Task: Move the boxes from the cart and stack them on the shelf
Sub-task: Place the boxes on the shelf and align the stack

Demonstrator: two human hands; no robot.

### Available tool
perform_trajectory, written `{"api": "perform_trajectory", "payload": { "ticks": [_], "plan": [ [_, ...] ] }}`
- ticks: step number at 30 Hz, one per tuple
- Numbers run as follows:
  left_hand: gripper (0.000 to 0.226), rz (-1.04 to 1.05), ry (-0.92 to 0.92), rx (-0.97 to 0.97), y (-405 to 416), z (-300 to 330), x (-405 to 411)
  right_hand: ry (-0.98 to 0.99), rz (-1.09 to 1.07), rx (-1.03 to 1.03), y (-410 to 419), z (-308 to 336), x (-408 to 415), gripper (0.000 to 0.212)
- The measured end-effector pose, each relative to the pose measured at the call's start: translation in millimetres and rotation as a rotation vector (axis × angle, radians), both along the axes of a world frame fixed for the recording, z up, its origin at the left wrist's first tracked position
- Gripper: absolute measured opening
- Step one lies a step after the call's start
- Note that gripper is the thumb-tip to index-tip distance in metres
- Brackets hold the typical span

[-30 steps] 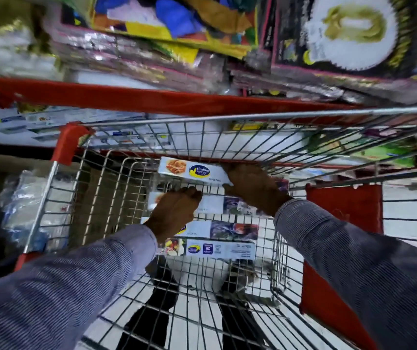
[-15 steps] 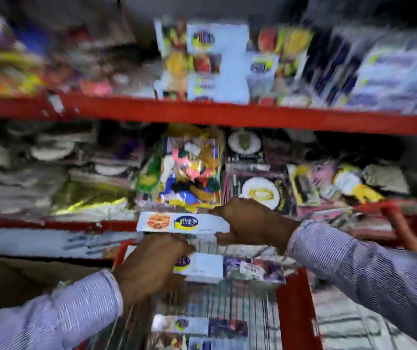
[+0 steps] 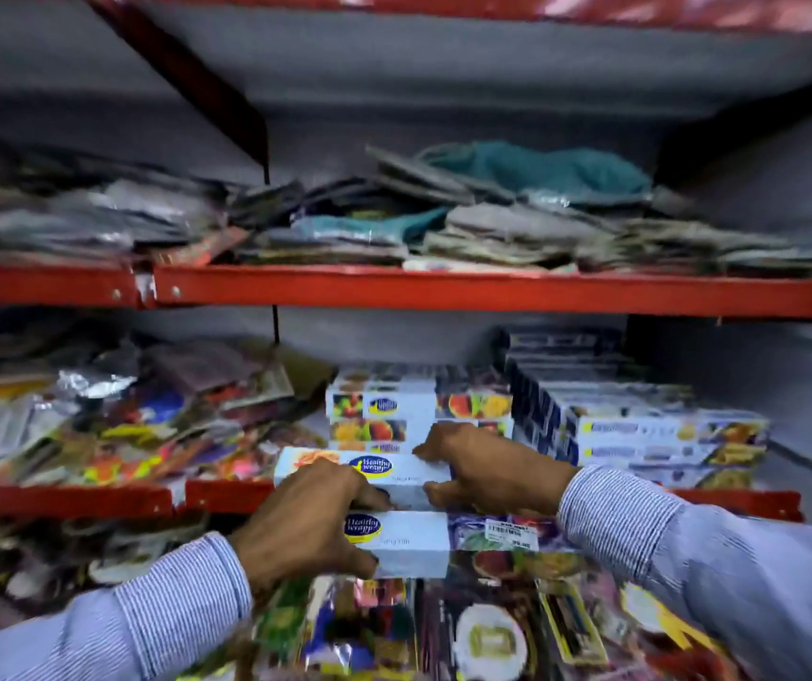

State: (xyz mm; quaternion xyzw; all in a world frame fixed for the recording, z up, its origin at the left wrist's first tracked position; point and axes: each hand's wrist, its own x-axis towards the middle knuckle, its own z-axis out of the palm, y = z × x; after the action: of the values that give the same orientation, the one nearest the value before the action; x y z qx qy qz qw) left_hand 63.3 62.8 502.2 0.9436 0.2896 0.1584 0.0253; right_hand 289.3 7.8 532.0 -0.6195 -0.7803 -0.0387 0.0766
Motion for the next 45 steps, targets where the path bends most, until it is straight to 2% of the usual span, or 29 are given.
{"api": "perform_trajectory", "payload": {
  "ticks": [6, 18, 28, 33, 38, 41, 45],
  "plan": [
    [0.071, 0.045, -0.096, -0.036, 38, 20, 18, -0.056, -0.07, 0.021, 49, 10, 24, 0.027],
    [0.064, 0.092, -0.065, -0.09, 93, -4, 37, -0.032, -0.185, -0.059, 145, -30, 48, 0.045],
    [0.064, 0.09, -0.08, -0.13, 116, -17, 45, -0.031, -0.243, 0.008, 149, -43, 56, 0.045],
    [0.064, 0.084, -0.07, -0.114, 124, -16, 54, 0.04, -0.269, 0.123, 145, -38, 56, 0.026],
    [0.063, 0.075, -0.088, -0.11, 131, -12, 63, 0.114, -0.261, 0.102, 140, -28, 61, 0.013],
    [0.063, 0.078, -0.095, -0.087, 138, -13, 70, 0.15, -0.214, 0.1, 135, -28, 64, 0.027],
    [0.064, 0.086, -0.138, -0.074, 146, -18, 82, 0.198, -0.19, 0.059, 125, -29, 71, 0.035]
  ]
}}
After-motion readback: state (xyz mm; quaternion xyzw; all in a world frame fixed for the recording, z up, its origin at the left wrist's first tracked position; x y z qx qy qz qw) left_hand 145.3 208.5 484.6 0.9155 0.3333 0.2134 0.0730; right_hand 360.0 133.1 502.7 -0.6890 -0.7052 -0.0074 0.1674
